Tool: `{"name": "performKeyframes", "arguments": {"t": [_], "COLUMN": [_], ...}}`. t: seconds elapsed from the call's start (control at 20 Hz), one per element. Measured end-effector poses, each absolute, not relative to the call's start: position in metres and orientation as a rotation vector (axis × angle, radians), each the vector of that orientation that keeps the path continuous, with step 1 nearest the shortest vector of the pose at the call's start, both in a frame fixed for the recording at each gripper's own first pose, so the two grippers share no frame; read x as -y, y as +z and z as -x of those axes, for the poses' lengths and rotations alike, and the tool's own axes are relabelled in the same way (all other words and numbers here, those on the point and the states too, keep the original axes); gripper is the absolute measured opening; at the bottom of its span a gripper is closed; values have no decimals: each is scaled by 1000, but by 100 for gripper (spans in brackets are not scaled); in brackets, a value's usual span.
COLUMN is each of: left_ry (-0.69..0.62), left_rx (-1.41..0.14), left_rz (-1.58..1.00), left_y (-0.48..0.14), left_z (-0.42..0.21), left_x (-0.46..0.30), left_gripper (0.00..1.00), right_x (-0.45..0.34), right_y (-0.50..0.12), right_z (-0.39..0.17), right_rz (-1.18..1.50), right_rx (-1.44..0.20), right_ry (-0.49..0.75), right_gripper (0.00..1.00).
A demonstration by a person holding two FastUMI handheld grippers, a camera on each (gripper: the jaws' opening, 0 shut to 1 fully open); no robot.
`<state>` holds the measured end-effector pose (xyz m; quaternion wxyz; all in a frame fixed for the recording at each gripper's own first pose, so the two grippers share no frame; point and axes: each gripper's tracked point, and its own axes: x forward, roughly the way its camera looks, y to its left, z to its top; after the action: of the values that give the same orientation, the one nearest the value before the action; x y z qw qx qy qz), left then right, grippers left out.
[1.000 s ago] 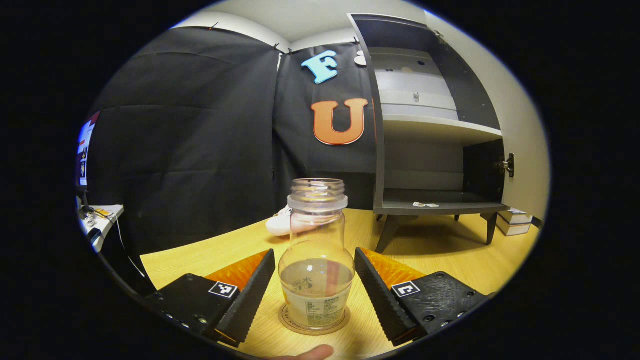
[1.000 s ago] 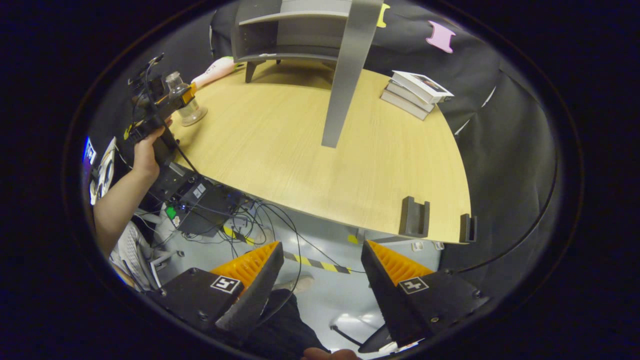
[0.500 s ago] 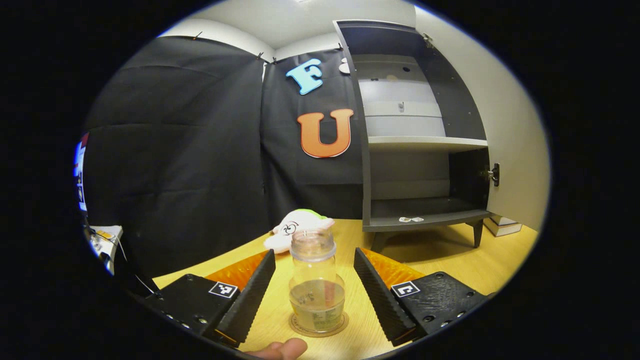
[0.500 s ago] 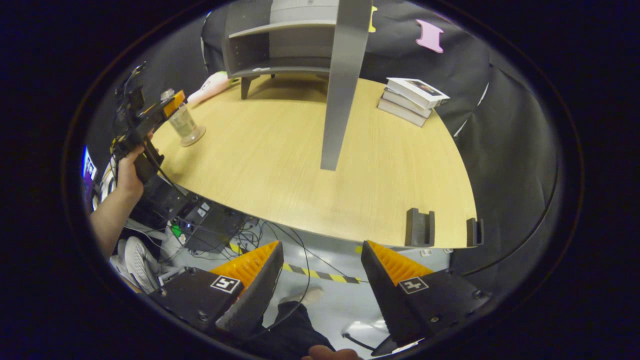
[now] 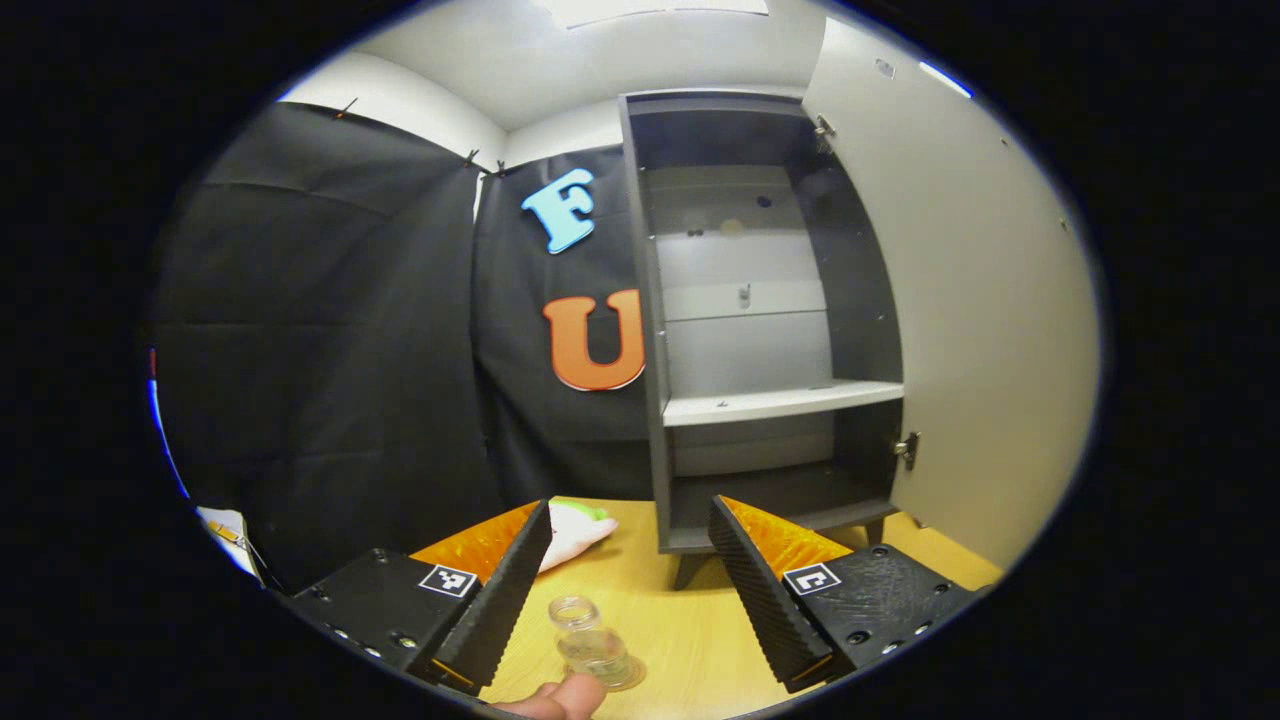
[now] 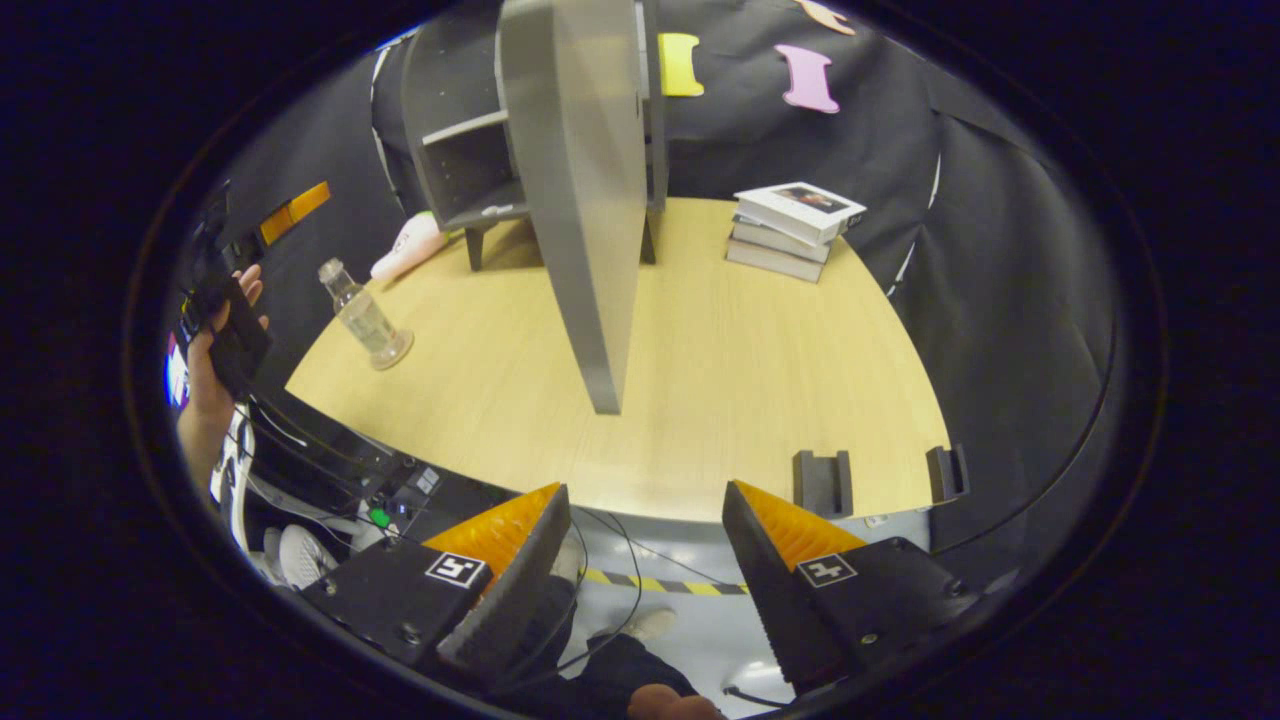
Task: Open the cabinet door with the right hand, grasp the bottle in the cabinet with the left hand and place it on the coaster, then close the cabinet door with the right hand.
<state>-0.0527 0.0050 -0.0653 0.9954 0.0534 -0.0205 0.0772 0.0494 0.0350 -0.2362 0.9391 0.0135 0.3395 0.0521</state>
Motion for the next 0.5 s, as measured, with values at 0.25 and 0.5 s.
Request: {"name": "performKeyframes", "arguments": {"t": [0.25, 0.5], "left_ry": [178, 48], "left_rx": [-32, -73], "left_rz": [-82, -154], "left_y": [-22, -12], "left_z": [92, 107], "left_x": [27, 82], "left_gripper": [96, 96], "right_x": [-17, -4], "right_y": [-210, -90], "right_z": [-55, -42], "right_rz": [-10, -224], "right_rx": [-563, -332], "right_ry": [136, 109], "right_gripper": [98, 98]}}
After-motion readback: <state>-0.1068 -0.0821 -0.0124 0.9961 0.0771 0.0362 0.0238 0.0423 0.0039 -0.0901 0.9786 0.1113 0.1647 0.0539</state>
